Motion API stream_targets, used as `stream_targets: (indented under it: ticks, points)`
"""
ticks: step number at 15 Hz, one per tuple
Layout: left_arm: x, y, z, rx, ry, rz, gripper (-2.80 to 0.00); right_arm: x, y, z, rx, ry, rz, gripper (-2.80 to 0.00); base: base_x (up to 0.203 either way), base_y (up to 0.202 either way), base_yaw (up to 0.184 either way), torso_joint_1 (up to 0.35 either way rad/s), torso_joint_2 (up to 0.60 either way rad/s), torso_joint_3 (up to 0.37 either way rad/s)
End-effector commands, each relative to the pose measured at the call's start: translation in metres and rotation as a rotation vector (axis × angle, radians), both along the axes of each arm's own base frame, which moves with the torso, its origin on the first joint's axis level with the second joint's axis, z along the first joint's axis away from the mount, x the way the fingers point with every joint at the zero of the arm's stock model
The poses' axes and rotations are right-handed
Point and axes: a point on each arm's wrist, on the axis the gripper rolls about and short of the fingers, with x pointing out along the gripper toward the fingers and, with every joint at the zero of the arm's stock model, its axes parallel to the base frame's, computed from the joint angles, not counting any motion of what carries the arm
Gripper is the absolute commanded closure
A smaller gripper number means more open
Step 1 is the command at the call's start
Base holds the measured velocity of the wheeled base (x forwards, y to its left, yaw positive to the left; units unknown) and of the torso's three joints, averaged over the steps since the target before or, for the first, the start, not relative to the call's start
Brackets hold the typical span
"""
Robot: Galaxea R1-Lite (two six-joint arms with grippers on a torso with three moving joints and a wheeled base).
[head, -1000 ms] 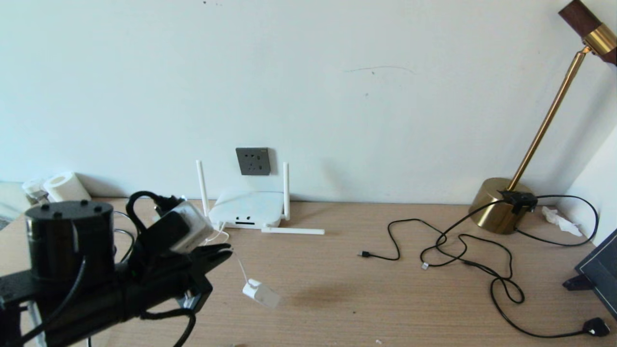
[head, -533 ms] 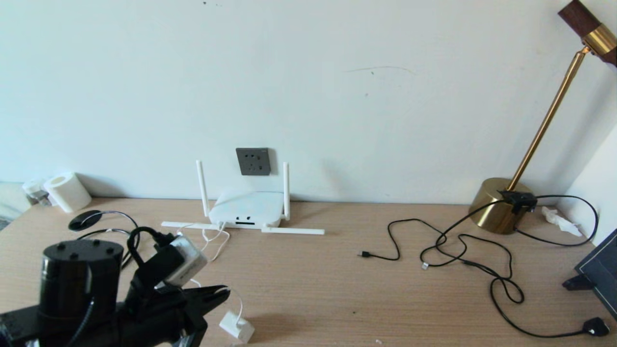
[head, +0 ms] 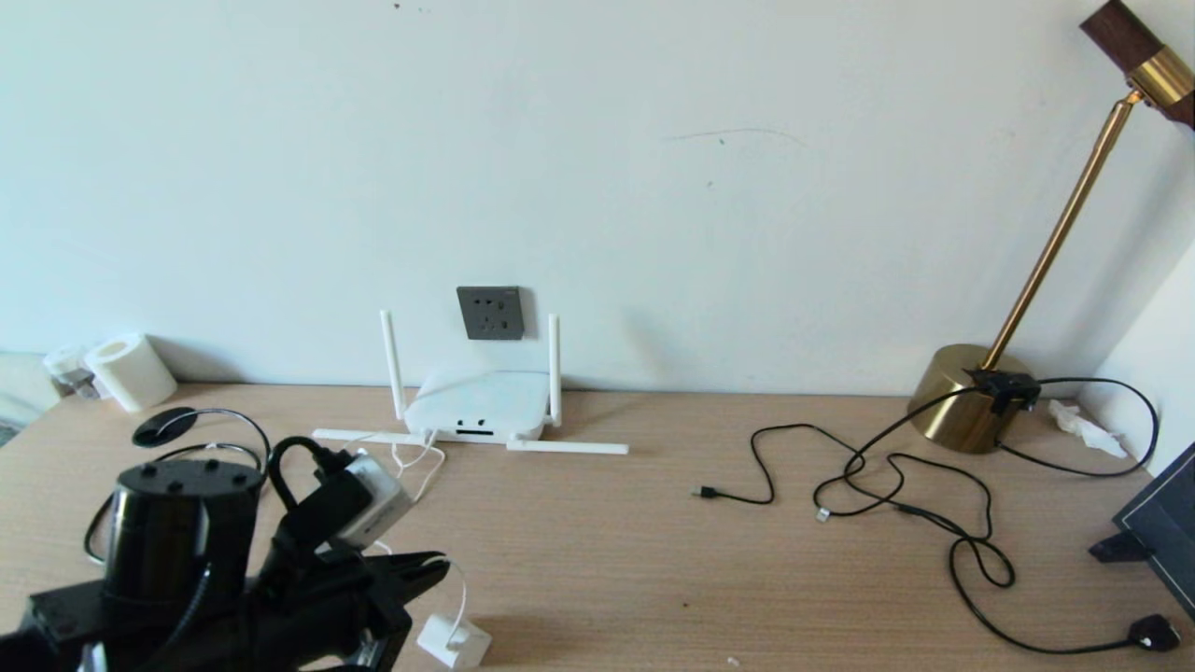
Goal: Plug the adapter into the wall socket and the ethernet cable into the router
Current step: Pick up plug
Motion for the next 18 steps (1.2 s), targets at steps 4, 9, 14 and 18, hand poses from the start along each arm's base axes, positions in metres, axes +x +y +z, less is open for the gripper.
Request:
stream_targets:
  ticks: [4, 9, 14, 18]
  points:
    - [0.014, -0.006, 0.009, -0.011, -0.033, -0.002, 0.00, 0.000, 0.000, 0.000, 0.000, 0.000, 0.000, -2.80, 0.000, 0.000, 0.000, 0.000, 0.00, 0.000]
    - [0.019, -0.009, 0.010, -0.004, -0.037, -0.013, 0.00, 0.000, 0.000, 0.000, 0.000, 0.002, 0.000, -2.80, 0.000, 0.000, 0.000, 0.000, 0.00, 0.000]
    - [0.019, -0.009, 0.011, 0.002, -0.049, -0.019, -2.80, 0.000, 0.000, 0.000, 0.000, 0.000, 0.000, -2.80, 0.000, 0.000, 0.000, 0.000, 0.00, 0.000]
    - [0.013, -0.007, 0.015, 0.004, -0.069, -0.025, -2.80, 0.000, 0.000, 0.000, 0.000, 0.000, 0.000, -2.80, 0.000, 0.000, 0.000, 0.000, 0.00, 0.000]
